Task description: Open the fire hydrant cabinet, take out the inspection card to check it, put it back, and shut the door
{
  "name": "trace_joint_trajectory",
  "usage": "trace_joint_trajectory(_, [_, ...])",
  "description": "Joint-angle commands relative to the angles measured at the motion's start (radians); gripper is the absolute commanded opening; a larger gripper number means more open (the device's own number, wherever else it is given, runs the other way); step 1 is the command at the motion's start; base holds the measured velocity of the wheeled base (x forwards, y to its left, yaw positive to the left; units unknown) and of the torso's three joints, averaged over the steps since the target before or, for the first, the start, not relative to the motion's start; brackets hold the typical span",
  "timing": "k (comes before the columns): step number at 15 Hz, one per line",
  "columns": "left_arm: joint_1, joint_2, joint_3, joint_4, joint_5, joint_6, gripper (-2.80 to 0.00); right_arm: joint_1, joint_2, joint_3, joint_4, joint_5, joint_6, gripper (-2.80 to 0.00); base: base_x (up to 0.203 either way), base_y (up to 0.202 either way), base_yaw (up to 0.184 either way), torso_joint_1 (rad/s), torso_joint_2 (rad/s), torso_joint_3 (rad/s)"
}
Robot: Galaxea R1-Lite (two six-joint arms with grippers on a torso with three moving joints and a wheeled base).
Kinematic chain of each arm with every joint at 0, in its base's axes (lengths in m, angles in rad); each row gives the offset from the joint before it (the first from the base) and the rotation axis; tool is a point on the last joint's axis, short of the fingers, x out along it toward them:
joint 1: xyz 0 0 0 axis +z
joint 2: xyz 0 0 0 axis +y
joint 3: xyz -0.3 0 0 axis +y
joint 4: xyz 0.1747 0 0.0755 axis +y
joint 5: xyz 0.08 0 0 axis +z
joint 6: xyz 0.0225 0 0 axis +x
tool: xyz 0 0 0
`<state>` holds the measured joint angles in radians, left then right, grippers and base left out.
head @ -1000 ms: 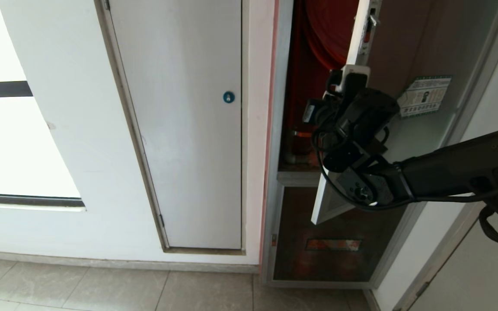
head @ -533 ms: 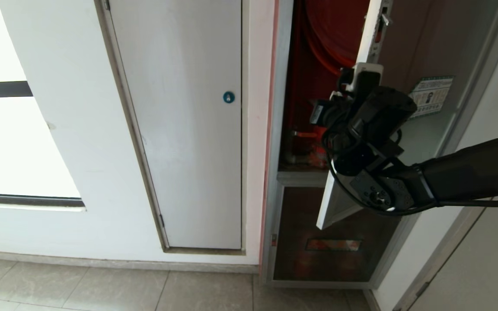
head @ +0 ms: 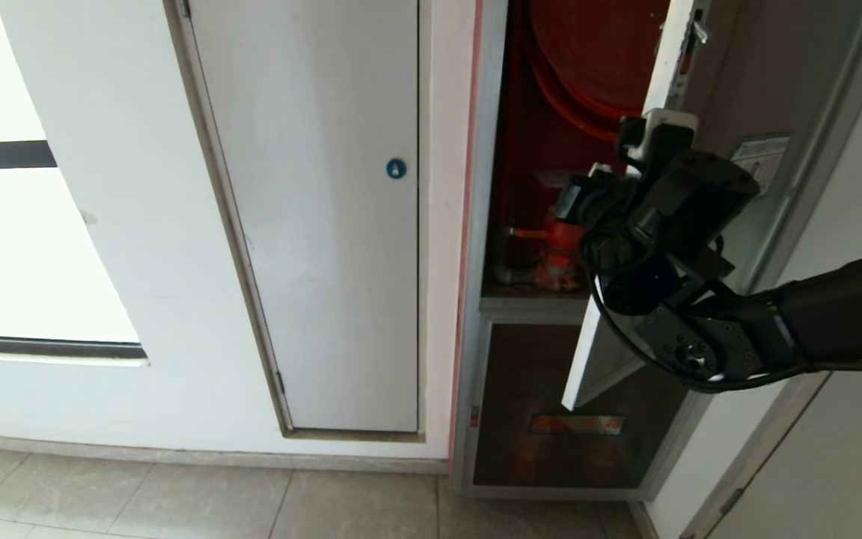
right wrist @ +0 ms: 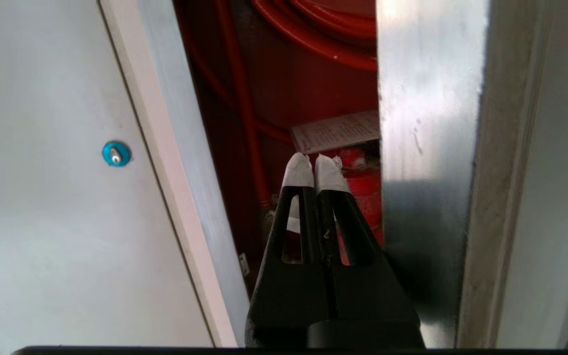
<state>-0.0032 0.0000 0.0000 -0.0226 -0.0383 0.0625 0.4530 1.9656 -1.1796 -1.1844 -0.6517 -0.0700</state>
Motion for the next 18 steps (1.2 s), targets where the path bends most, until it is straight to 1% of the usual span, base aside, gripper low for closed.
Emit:
trace_joint_trajectory(1, [0.0,0.002,0.012,0.0,0.0,0.0,-2.8,-0.003,-0.042,0.033,-0.009,-0.006,0.001,-2.8,0.0,0.0,0.0,0.0,0.0,0.0])
trace_joint_trajectory(5, [0.0,0.002,0.012,0.0,0.0,0.0,-2.8,-0.004,-0.088,0.074,-0.009,-0.008,0.002,-2.8,0.0,0.0,0.0,0.0,0.0,0.0])
trace_joint_trajectory(8, [0.0,0.002,0.012,0.0,0.0,0.0,-2.8,-0.024,-0.101,0.099,-0.01,-0.012,0.021,-2.8,0.0,0.0,0.0,0.0,0.0,0.0])
trace_joint_trajectory(13, [0.0,0.002,0.012,0.0,0.0,0.0,-2.8,-0.033,-0.128,0.149,-0.046,-0.014,0.03,-2.8,0.0,0.0,0.0,0.0,0.0,0.0])
trace_joint_trajectory(18, [0.0,0.002,0.012,0.0,0.0,0.0,-2.8,-0.062,-0.157,0.16,-0.046,-0.014,0.03,-2.8,0.0,0.0,0.0,0.0,0.0,0.0])
